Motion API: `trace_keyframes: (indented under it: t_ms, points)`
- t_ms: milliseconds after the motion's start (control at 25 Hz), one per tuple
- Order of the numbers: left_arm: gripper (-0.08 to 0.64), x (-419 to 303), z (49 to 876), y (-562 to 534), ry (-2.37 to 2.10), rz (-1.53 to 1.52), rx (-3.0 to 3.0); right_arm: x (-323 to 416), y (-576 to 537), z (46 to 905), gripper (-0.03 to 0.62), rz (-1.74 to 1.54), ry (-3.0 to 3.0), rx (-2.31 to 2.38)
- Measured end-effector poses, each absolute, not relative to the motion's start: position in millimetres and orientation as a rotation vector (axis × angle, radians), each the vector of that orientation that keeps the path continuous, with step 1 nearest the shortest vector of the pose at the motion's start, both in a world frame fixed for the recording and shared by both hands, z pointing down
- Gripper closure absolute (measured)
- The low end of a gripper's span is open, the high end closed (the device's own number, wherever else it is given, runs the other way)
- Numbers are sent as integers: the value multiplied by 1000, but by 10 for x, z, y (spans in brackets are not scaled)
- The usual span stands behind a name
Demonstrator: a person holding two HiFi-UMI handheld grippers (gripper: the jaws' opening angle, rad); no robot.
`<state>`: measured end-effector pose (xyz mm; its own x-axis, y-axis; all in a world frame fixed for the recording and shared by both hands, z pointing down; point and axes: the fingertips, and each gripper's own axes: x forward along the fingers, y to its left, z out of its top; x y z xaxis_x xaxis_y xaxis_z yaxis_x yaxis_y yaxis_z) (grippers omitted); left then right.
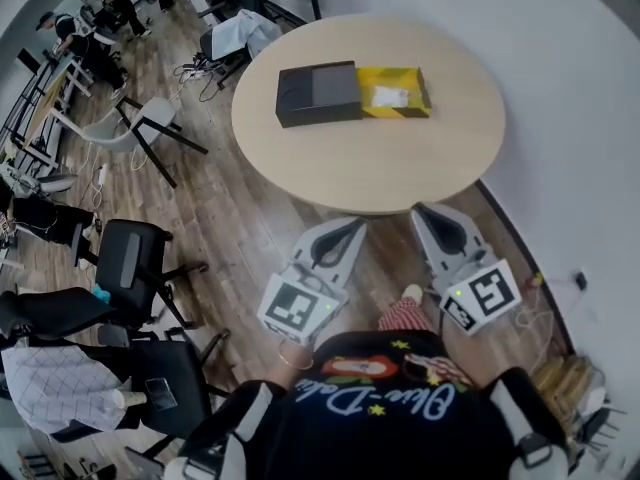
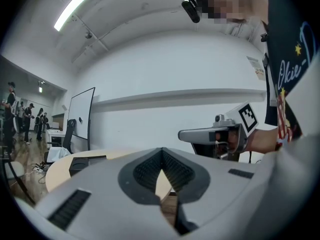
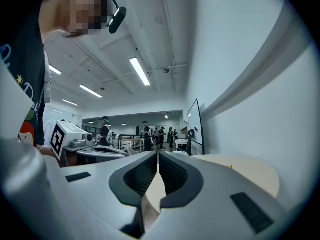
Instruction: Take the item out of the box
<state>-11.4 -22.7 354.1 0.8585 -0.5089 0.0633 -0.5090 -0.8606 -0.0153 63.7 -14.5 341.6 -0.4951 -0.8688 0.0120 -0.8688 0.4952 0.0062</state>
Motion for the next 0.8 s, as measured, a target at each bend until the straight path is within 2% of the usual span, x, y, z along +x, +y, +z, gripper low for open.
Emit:
trace_keyframes:
  t_ms: [360,800]
  points:
    - [566,398,3448,-654,-968,216,3069,1033,-613,3328,595,23,-2802,1430]
    - [566,1026,3347,-1109,-1035,114,3003,1700,-1053,3340,595,34,-2836,1337]
